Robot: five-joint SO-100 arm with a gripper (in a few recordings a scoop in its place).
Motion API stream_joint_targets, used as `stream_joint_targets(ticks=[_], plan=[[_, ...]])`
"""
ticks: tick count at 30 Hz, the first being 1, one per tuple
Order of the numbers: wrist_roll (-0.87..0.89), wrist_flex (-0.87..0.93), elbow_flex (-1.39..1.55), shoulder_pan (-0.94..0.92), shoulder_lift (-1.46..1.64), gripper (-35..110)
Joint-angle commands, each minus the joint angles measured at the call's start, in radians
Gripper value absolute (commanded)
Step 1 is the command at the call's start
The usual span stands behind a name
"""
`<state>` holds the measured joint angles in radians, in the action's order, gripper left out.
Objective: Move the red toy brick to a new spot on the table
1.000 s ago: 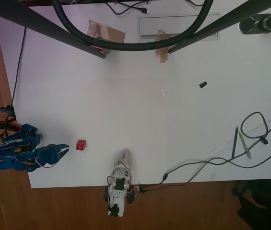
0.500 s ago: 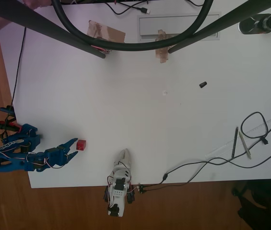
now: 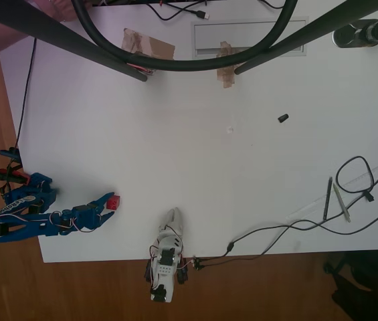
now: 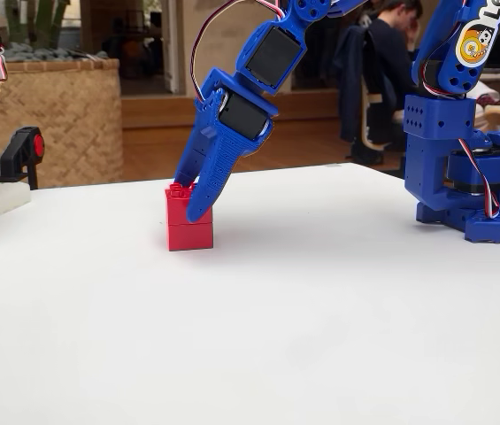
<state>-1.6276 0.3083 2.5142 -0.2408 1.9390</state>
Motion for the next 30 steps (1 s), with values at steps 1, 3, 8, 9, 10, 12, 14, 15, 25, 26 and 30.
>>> stream_joint_targets(ticks=[1, 3, 8, 9, 10, 12, 14, 15, 25, 26, 30], plan=[[0.012, -0.041, 0.002, 0.002, -0.003, 23], [0.018, -0.054, 0.025, 0.003, -0.008, 17], [0.041, -0.034, 0.061, 0.009, 0.011, 4], [0.046, -0.017, 0.057, 0.009, 0.02, 2], [0.052, 0.002, 0.048, 0.006, 0.035, 1], [0.072, 0.074, -0.008, -0.005, 0.067, 0], [0.107, 0.169, -0.106, -0.028, 0.098, 0], [0.124, 0.219, -0.164, -0.048, 0.106, 0], [0.072, 0.446, -0.385, -0.443, 0.106, 0], [0.051, 0.443, -0.377, -0.494, 0.101, 0], [-0.054, 0.423, -0.351, -0.709, 0.064, 0]])
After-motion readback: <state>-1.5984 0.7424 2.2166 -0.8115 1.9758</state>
